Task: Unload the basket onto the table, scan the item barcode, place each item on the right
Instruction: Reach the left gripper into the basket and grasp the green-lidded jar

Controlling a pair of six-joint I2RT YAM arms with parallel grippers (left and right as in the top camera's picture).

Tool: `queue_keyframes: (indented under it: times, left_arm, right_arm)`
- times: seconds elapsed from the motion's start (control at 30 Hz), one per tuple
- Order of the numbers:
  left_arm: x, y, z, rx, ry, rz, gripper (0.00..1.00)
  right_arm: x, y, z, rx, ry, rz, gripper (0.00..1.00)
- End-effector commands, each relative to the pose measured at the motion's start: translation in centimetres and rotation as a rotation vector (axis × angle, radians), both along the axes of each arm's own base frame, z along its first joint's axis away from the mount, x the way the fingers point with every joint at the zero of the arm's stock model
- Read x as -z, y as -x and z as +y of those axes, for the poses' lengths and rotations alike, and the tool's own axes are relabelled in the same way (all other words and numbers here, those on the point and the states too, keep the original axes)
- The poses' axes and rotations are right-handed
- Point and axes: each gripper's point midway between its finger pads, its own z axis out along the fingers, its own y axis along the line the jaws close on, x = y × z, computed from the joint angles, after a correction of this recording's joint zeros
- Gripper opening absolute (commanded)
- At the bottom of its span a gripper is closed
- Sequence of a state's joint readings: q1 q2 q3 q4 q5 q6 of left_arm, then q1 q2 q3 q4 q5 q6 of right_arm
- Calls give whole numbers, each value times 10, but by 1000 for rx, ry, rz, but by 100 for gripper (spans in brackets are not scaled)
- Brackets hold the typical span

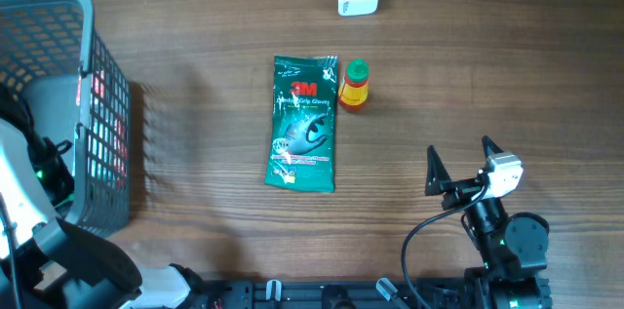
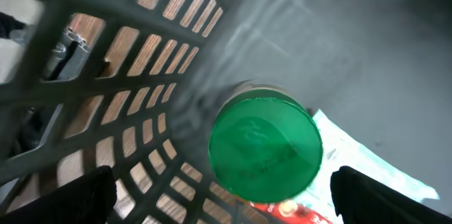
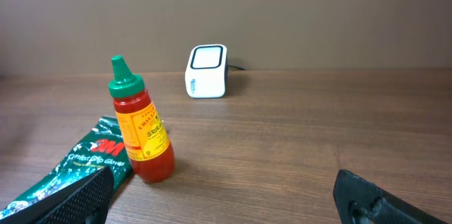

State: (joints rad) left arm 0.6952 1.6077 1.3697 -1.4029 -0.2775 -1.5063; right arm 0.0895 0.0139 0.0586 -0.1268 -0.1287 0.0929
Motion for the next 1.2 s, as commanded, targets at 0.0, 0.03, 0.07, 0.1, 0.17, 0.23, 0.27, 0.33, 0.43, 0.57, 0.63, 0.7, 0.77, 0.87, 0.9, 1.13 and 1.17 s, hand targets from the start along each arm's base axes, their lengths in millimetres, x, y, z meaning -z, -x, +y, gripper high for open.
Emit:
queue_keyframes:
  times: [0.0, 0.03, 0.07, 0.1, 0.17, 0.23, 0.27, 0.33, 0.43, 0.57, 0.63, 0.7, 0.77, 0.87, 0.9, 1.13, 1.17]
  left_arm:
    - [25, 1, -4, -27, 25, -4, 100]
    - [32, -1, -3, -27, 17, -15, 100]
    - [37, -2, -1, -26, 10, -23, 100]
    - [41, -4, 0, -26, 2, -33, 100]
    - [50, -7, 2, -23, -7, -49, 100]
    - [52, -8, 2, -23, -9, -53, 100]
    - [53, -7, 2, -23, -7, -52, 100]
    - [53, -7, 1, -23, -6, -49, 100]
    - [53, -5, 0, -23, 0, -41, 100]
    - [60, -1, -3, -23, 8, -31, 100]
    - [68, 1, -5, -23, 12, -26, 100]
    - [76, 3, -7, -23, 12, -26, 100]
    - [81, 5, -8, -23, 13, -24, 100]
    - [82, 4, -8, -23, 10, -28, 87]
    - [82, 4, -7, -23, 10, -29, 82]
    - [55, -7, 2, -20, -26, -71, 73]
    - [46, -12, 6, -3, -38, -87, 72]
  right_arm:
    - [-1, -1, -2, 15, -13, -2, 100]
    - [-1, -1, -2, 15, -13, -2, 100]
    - [-1, -1, -2, 15, -13, -3, 100]
    - [-1, -1, -2, 15, -13, -2, 100]
    - [-1, -1, -2, 15, -13, -2, 100]
    - [-1, -1, -2, 15, -13, -2, 100]
    - [-1, -1, -2, 15, -13, -2, 100]
    - [-1, -1, -2, 15, -13, -2, 100]
    - [-1, -1, -2, 15, -13, -2, 100]
    - [-1, -1, -2, 15, -13, -2, 100]
    - [-1, -1, -2, 15, -13, -2, 100]
    - [-1, -1, -2, 15, -13, -2, 100]
    - [-1, -1, -2, 15, -13, -2, 100]
    - [-1, -1, -2, 15, -13, -2, 100]
    - [-1, -1, -2, 15, -13, -2, 100]
    - [-1, -1, -2, 15, -13, -2, 100]
    - [-1, -1, -2, 15, -13, -2, 100]
